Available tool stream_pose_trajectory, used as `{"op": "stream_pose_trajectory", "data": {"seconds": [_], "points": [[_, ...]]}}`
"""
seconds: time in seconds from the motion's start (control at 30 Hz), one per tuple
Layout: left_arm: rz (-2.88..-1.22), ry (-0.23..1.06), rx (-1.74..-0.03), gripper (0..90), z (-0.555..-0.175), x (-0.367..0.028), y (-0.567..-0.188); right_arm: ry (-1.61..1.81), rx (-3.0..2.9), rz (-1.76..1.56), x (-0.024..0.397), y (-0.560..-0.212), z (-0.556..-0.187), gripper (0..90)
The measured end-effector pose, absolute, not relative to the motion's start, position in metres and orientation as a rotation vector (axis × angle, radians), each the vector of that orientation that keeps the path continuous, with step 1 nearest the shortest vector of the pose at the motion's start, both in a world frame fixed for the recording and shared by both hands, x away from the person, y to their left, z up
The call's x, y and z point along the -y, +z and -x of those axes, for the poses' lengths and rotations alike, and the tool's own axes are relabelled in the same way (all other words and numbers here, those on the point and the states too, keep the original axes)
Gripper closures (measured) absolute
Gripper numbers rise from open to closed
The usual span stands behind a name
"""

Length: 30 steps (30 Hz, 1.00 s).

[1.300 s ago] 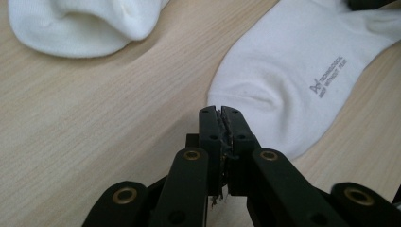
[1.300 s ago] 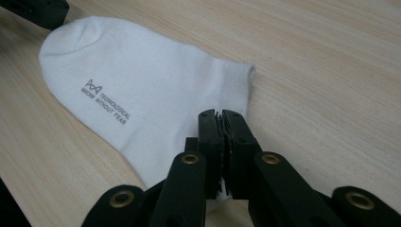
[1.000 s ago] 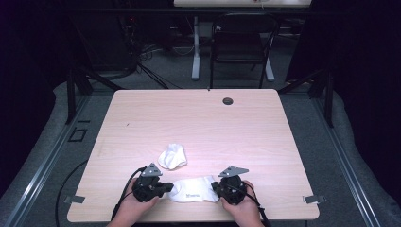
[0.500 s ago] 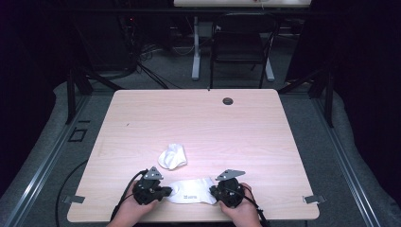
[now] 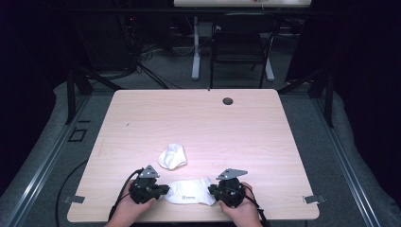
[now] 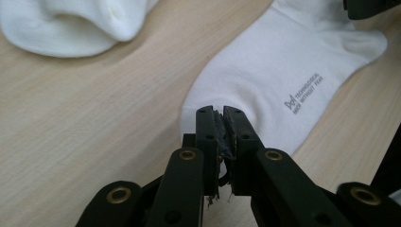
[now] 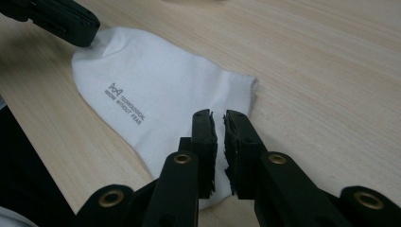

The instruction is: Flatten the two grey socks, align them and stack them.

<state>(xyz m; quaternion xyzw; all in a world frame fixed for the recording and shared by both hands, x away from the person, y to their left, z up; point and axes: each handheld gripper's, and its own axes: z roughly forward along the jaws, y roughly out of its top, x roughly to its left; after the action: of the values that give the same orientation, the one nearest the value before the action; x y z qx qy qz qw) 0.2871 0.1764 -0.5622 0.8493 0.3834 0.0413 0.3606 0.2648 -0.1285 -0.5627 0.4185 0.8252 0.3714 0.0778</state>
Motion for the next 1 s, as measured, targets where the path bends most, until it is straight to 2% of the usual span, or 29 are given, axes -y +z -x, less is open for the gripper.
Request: {"op": "stream_pose_trajectory", "data": {"seconds": [0.33,0.5,1.0], "points": [[-2.076,0.176,-1.070,73.0,-0.308,-0.193,-0.553,1.133,-2.434,-1.250,0.133,-0.558,-0.268,76.2],[-2.038,0.189,-1.126,70.3,-0.324,-0.195,-0.553,1.150,-2.419,-1.273,0.133,-0.559,-0.269,76.0],[-2.065,0.276,-1.164,58.0,-0.361,-0.166,-0.558,1.155,-2.394,-1.300,0.137,-0.558,-0.271,75.7]]}}
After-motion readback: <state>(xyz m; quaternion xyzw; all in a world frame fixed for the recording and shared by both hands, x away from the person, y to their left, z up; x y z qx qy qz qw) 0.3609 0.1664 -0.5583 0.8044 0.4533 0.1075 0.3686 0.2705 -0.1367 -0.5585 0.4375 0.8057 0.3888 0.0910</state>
